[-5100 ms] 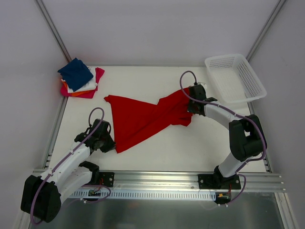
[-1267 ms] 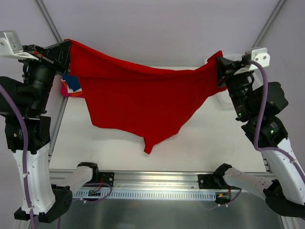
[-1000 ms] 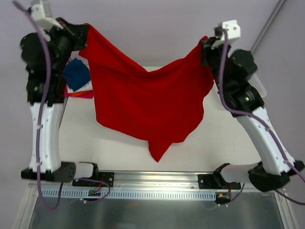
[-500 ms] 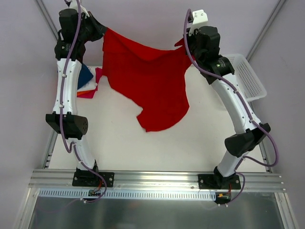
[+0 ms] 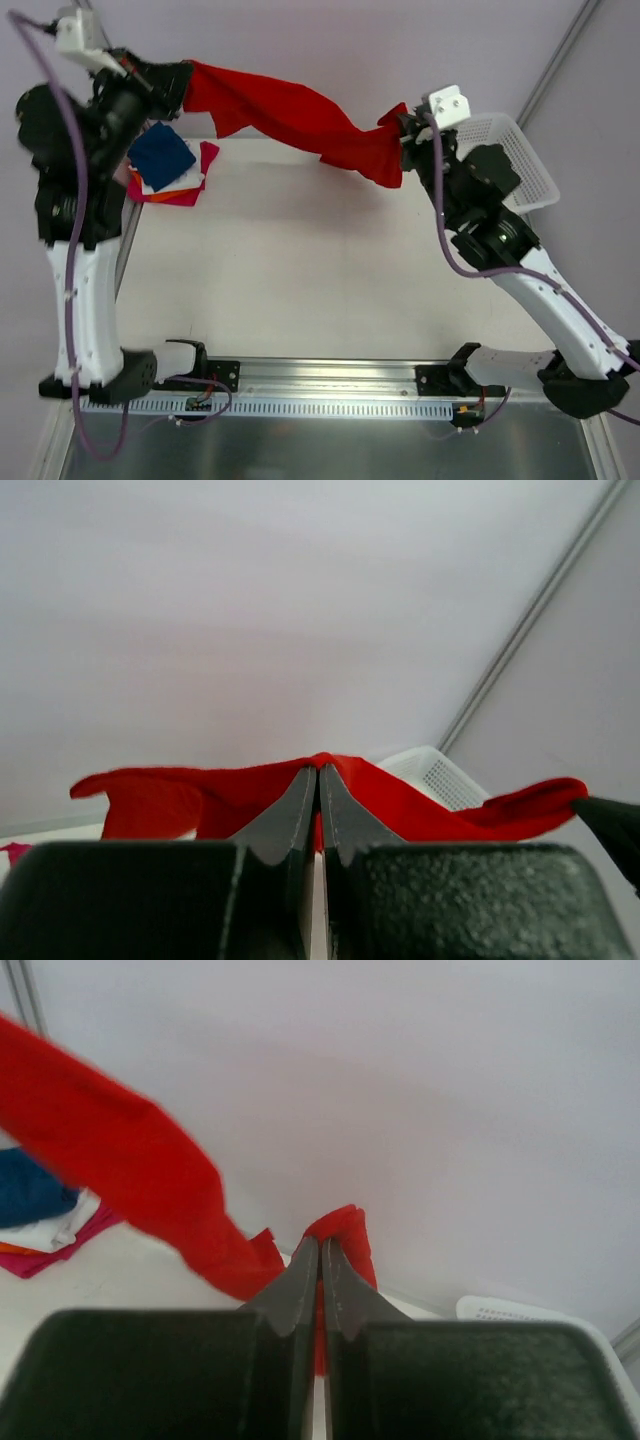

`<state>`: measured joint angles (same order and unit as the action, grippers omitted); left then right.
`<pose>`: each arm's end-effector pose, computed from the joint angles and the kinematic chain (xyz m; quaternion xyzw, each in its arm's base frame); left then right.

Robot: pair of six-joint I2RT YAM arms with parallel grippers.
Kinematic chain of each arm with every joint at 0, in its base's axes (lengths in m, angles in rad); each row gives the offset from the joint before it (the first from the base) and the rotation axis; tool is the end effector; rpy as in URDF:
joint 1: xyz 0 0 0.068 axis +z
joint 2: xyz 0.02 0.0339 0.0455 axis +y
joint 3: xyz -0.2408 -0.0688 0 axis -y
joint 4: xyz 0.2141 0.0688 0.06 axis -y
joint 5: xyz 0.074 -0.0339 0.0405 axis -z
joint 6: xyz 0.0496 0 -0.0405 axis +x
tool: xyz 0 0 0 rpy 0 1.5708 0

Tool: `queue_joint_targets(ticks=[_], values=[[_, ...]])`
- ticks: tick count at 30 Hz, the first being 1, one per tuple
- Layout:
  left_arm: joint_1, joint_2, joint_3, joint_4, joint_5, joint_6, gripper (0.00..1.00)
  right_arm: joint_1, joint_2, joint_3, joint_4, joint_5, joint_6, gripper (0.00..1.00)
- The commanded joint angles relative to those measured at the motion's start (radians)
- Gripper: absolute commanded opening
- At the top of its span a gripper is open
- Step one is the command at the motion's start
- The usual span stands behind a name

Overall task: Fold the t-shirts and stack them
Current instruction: Flatten the tshirt out

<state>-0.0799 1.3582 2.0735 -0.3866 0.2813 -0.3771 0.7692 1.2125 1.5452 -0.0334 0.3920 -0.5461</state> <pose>0.2048 -0.0302 0.5739 0.0275 0.5867 -0.2619 0.7658 0.1805 0.1483 0.5010 -0.2320 0.5567 -0.0271 0.7972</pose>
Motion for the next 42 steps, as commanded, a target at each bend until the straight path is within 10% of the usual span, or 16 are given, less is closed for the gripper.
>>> queue_joint_targets(ticks=[1,8,13,21,30,37,42], values=[[-0.008,-0.220,-0.229,0.135,-0.049,0.027,0.00,0.045,-0.116,-0.095,0.152,0.099,-0.048,0.00],[-0.008,-0.507,-0.938,0.206,-0.053,-0.103,0.00,0.097,-0.247,-0.376,0.038,0.148,0.162,0.00],[-0.011,-0.651,-1.132,0.194,-0.016,-0.146,0.00,0.173,-0.375,-0.493,-0.025,0.223,0.227,0.00],[-0.011,-0.588,-0.880,0.130,-0.011,-0.092,0.00,0.211,-0.297,-0.370,0.026,0.268,0.081,0.00],[-0.006,-0.032,-0.609,0.153,0.047,-0.060,0.00,-0.114,0.077,-0.147,-0.003,-0.051,0.248,0.00],[0.003,0.381,-0.219,0.140,0.070,-0.052,0.00,-0.244,0.326,0.096,-0.026,-0.123,0.235,0.00],[0.009,0.611,0.348,-0.018,0.082,-0.025,0.00,-0.271,0.390,0.298,-0.059,-0.139,0.190,0.00]])
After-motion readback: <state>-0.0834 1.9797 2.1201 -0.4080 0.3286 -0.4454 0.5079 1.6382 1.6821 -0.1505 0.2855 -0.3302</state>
